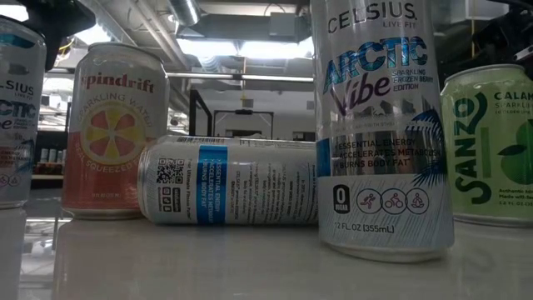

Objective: Place canned beverage on shelf
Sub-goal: Put the white-blue soda can on the shelf

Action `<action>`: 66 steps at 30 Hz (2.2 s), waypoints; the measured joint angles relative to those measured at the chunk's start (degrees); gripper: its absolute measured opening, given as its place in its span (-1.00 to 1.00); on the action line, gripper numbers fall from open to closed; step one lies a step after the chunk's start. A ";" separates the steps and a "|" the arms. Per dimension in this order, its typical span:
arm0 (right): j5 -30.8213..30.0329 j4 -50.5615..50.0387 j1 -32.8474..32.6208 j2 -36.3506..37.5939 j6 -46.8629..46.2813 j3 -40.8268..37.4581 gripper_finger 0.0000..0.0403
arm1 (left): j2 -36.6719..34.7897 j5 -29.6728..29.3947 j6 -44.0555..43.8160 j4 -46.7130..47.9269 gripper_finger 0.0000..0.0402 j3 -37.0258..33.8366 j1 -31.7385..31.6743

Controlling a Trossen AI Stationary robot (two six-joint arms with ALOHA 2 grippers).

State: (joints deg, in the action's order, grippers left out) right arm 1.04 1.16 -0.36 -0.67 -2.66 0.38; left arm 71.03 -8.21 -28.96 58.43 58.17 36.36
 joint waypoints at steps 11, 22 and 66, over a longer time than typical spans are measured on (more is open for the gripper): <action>0.00 0.01 0.00 0.00 0.00 0.00 -1.00 | 4.53 0.02 3.80 0.05 0.58 0.00 0.74; 0.00 -0.02 0.00 0.00 0.00 0.00 -1.00 | 5.37 0.15 4.13 0.02 0.15 0.04 0.74; -0.20 0.29 0.02 0.02 0.00 -0.02 -1.00 | 6.20 0.16 47.25 -1.39 0.18 30.08 -36.51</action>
State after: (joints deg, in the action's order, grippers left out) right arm 0.84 1.46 -0.34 -0.65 -2.66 0.36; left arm 77.23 -8.05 18.29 57.03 88.25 -0.15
